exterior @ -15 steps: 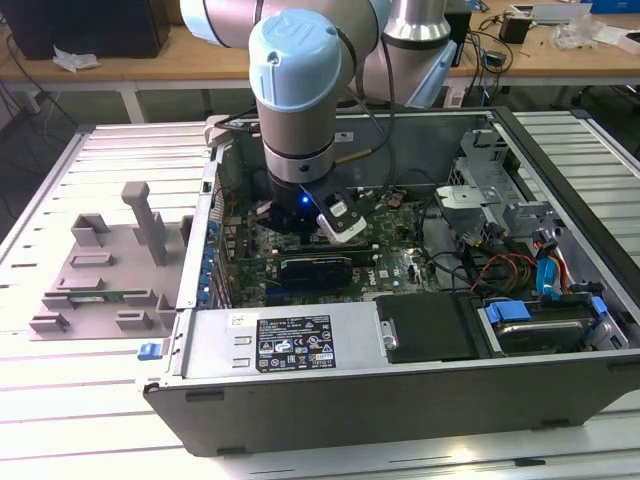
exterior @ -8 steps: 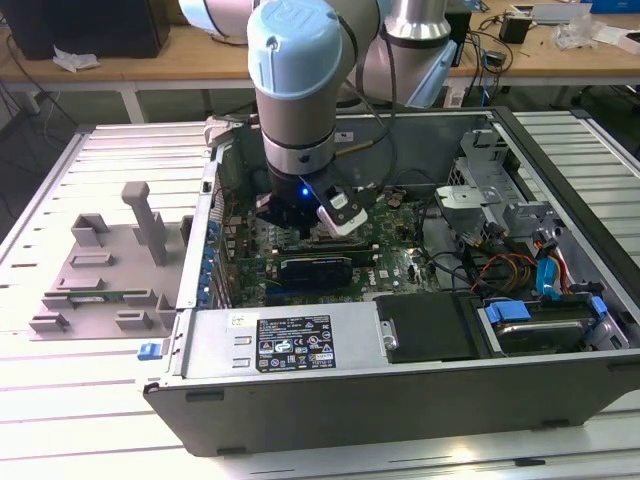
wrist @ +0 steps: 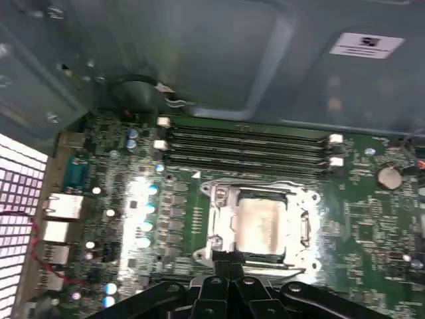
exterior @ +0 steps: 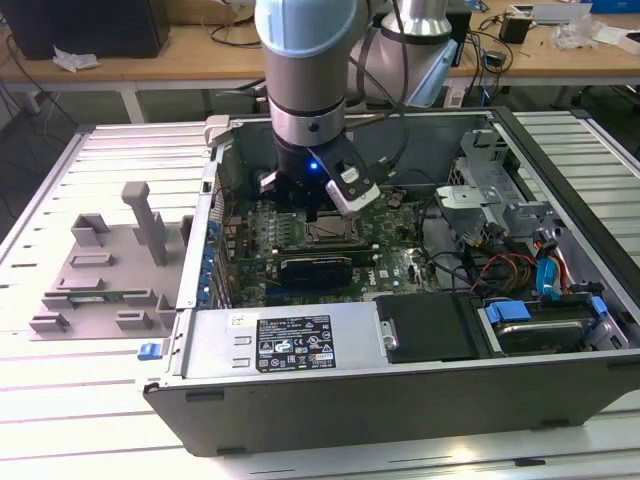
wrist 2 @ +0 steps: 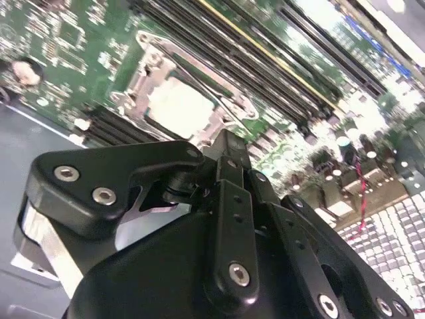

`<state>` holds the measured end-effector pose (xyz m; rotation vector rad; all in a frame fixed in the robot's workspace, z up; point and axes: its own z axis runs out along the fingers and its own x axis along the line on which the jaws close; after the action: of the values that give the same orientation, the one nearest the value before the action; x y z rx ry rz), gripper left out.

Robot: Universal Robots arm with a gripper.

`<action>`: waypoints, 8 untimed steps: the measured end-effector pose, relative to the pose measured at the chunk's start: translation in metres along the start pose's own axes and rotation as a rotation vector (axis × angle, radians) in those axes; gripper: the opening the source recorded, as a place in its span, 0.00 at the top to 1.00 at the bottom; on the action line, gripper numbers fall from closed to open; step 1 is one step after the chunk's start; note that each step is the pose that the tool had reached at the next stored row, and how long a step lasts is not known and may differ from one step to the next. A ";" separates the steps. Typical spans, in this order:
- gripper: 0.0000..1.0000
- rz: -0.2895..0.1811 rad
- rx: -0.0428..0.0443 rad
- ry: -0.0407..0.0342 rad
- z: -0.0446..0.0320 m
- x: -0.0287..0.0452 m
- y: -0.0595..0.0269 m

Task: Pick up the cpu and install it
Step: 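Install the second cpu locking lever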

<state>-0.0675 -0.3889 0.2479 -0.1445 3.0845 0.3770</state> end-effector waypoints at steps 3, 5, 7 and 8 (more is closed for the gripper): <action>0.89 0.010 0.0068 0.0006 0.0001 -0.0077 -0.0008; 0.89 0.026 0.0167 -0.0007 0.0000 -0.0080 -0.0013; 0.89 0.033 0.0221 -0.0014 -0.0002 -0.0083 -0.0019; 0.89 0.038 0.0239 -0.0020 -0.0002 -0.0085 -0.0024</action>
<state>-0.0588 -0.3904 0.2479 -0.0856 3.0923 0.3412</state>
